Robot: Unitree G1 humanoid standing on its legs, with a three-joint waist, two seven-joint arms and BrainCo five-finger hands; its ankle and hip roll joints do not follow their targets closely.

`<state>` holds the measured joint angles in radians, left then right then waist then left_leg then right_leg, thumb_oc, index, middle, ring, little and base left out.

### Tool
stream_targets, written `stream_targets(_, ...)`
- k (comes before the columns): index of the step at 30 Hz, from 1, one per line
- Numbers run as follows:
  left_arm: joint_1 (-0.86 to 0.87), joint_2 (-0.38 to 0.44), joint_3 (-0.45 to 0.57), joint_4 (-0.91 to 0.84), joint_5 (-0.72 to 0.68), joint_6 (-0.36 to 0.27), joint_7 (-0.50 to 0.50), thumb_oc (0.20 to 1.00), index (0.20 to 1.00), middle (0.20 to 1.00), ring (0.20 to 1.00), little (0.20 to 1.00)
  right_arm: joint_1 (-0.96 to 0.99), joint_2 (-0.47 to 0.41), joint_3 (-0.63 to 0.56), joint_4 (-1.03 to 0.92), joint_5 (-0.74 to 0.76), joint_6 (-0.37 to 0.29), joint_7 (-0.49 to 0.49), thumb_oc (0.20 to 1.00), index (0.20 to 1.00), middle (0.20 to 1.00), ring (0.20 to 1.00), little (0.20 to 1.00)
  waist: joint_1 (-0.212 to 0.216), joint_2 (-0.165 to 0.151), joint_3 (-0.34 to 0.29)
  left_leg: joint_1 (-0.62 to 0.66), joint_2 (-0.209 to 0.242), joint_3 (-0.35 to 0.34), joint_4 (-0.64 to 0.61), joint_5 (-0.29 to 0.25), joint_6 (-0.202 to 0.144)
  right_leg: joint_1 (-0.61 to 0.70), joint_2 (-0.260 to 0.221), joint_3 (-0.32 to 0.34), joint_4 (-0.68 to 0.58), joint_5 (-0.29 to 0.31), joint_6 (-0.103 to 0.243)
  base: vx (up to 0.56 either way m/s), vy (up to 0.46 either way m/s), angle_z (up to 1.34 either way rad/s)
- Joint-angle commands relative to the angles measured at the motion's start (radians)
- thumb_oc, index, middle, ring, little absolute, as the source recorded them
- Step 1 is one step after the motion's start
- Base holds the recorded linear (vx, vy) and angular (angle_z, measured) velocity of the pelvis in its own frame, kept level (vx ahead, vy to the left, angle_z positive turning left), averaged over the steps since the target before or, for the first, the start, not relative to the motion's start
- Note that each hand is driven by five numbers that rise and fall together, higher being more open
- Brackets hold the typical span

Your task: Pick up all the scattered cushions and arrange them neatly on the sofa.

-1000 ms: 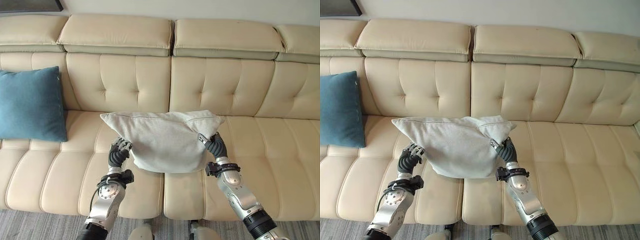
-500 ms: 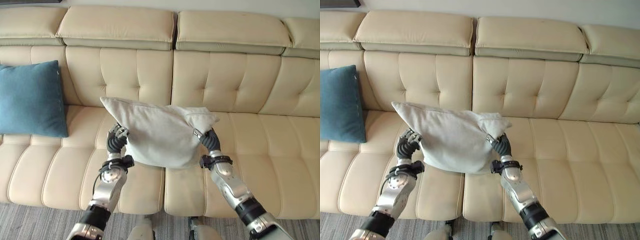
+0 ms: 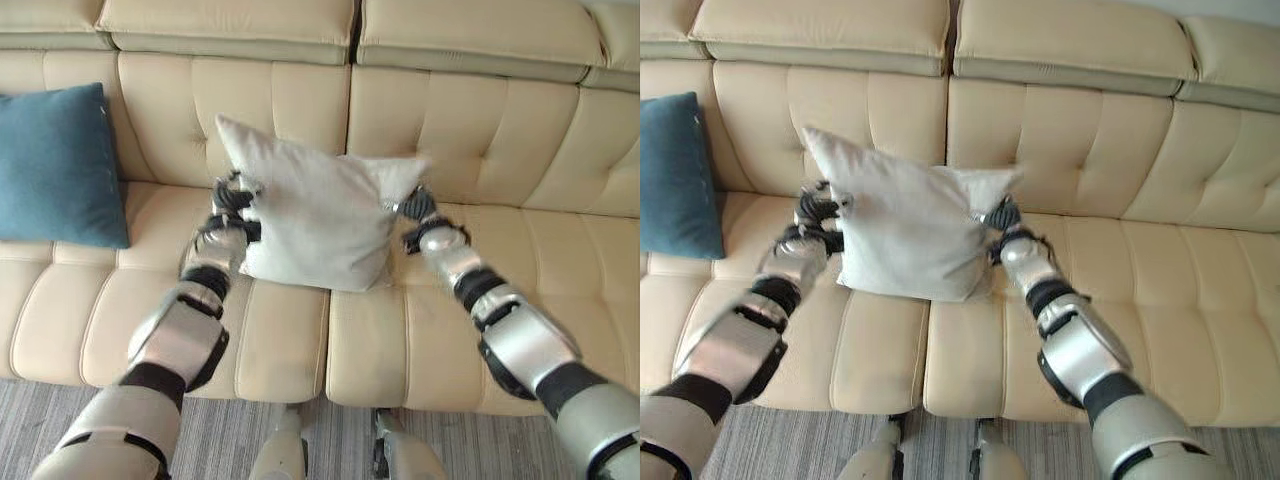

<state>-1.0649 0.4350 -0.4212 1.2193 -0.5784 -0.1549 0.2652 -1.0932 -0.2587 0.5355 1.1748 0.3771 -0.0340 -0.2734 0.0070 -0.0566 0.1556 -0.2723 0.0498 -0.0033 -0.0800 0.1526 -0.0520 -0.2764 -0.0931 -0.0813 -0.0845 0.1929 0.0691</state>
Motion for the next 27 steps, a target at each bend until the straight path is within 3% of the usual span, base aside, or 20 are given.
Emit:
stream_targets(1,-0.041,0.033,0.058,0.036,-0.152,-0.012,-0.027,1.0,1.0,1.0,1.0,1.0,-0.03,-0.006,-0.079,0.037,0.093,-0.043,-0.047,1.0,1.0,1.0,1.0,1.0,0.011,-0.01,0.043,0.081,-0.021,0.058,0.004,-0.179,0.012,0.12,-0.044,0.025,0.007,-0.166,0.067,0.02,0.02,-0.04)
stream_targets(4,0.046,0.043,0.156,-0.015,-0.243,-0.026,-0.034,1.0,1.0,1.0,1.0,1.0,0.033,-0.049,-0.186,-0.025,0.178,-0.1,-0.093,1.0,1.0,1.0,1.0,1.0,0.003,-0.004,0.029,0.094,-0.023,0.061,-0.001,-0.186,0.015,0.126,-0.043,0.028,0.003,-0.172,0.068,0.07,0.037,-0.06)
stream_targets(6,0.236,0.091,0.239,-0.094,-0.19,-0.048,-0.06,1.0,1.0,1.0,1.0,1.0,0.222,-0.147,-0.311,-0.172,0.212,-0.161,-0.09,1.0,1.0,1.0,1.0,1.0,-0.011,0.004,0.002,0.127,-0.026,0.07,-0.007,-0.2,0.018,0.146,-0.045,0.033,0.001,-0.183,0.068,0.11,0.056,-0.12)
stream_targets(7,0.242,0.09,0.239,-0.097,-0.189,-0.048,-0.059,1.0,1.0,1.0,1.0,1.0,0.23,-0.147,-0.311,-0.177,0.211,-0.16,-0.09,1.0,1.0,1.0,1.0,1.0,-0.01,0.004,-0.001,0.128,-0.026,0.07,-0.007,-0.201,0.018,0.147,-0.045,0.033,0.0,-0.184,0.068,0.11,0.039,-0.19)
stream_targets(8,0.355,0.12,0.249,-0.184,-0.08,-0.067,-0.057,1.0,1.0,1.0,1.0,1.0,0.361,-0.181,-0.359,-0.265,0.203,-0.182,-0.061,1.0,1.0,1.0,1.0,1.0,-0.017,0.006,-0.012,0.146,-0.027,0.076,-0.007,-0.208,0.02,0.16,-0.046,0.037,0.0,-0.187,0.069,0.08,0.024,-0.18)
stream_targets(10,0.416,0.123,0.254,-0.22,-0.025,-0.065,-0.058,1.0,1.0,1.0,1.0,1.0,0.439,-0.194,-0.378,-0.311,0.193,-0.182,-0.039,1.0,1.0,1.0,1.0,1.0,-0.019,0.006,-0.022,0.156,-0.028,0.078,-0.007,-0.212,0.022,0.169,-0.047,0.038,0.0,-0.189,0.069,0.06,0.025,-0.1)
stream_targets(11,0.599,0.13,0.285,-0.368,0.133,-0.083,-0.049,1.0,1.0,1.0,1.0,1.0,0.638,-0.208,-0.441,-0.448,0.165,-0.192,0.029,1.0,1.0,1.0,1.0,1.0,-0.027,0.005,-0.03,0.18,-0.03,0.081,-0.007,-0.218,0.026,0.186,-0.05,0.041,0.0,-0.186,0.072,0.03,0.019,-0.08)
stream_targets(15,0.809,0.075,0.338,-0.524,0.199,-0.081,-0.079,1.0,1.0,1.0,1.0,1.0,0.872,-0.177,-0.491,-0.58,0.125,-0.17,0.113,1.0,1.0,1.0,1.0,1.0,-0.035,0.001,-0.044,0.203,-0.034,0.081,-0.007,-0.223,0.032,0.207,-0.054,0.043,0.003,-0.183,0.075,0.01,0.015,-0.14)
stream_targets(20,0.952,0.015,0.368,-0.599,0.219,-0.072,-0.124,1.0,1.0,1.0,1.0,1.0,1.05,-0.161,-0.508,-0.64,0.011,-0.135,0.172,1.0,1.0,1.0,1.0,1.0,-0.048,-0.002,-0.049,0.211,-0.04,0.085,-0.007,-0.223,0.039,0.21,-0.062,0.047,0.018,-0.175,0.082,-0.07,0.024,-0.04)
stream_targets(22,0.992,-0.009,0.366,-0.596,0.222,-0.068,-0.139,1.0,1.0,1.0,1.0,1.0,1.09,-0.142,-0.499,-0.618,-0.045,-0.114,0.191,1.0,1.0,1.0,1.0,1.0,-0.057,-0.001,-0.04,0.209,-0.044,0.101,-0.007,-0.215,0.043,0.186,-0.067,0.064,0.053,-0.131,0.099,-0.18,-0.003,-0.05)
stream_targets(25,1.022,-0.02,0.364,-0.615,0.222,-0.062,-0.151,1.0,1.0,1.0,1.0,1.0,1.099,-0.13,-0.499,-0.618,-0.047,-0.112,0.201,1.0,1.0,1.0,1.0,1.0,-0.058,0.009,-0.026,0.203,-0.033,0.109,-0.007,-0.203,0.05,0.164,-0.061,0.091,0.128,-0.148,0.101,-0.15,-0.013,-0.27)
stream_targets(27,1.045,-0.038,0.356,-0.612,0.217,-0.054,-0.162,1.0,1.0,1.0,1.0,1.0,1.114,-0.116,-0.496,-0.596,-0.042,-0.117,0.207,1.0,1.0,1.0,1.0,1.0,-0.052,0.025,-0.022,0.182,-0.011,0.115,-0.007,-0.177,0.054,0.18,-0.04,0.123,0.261,-0.207,0.09,-0.3,-0.05,-0.19)
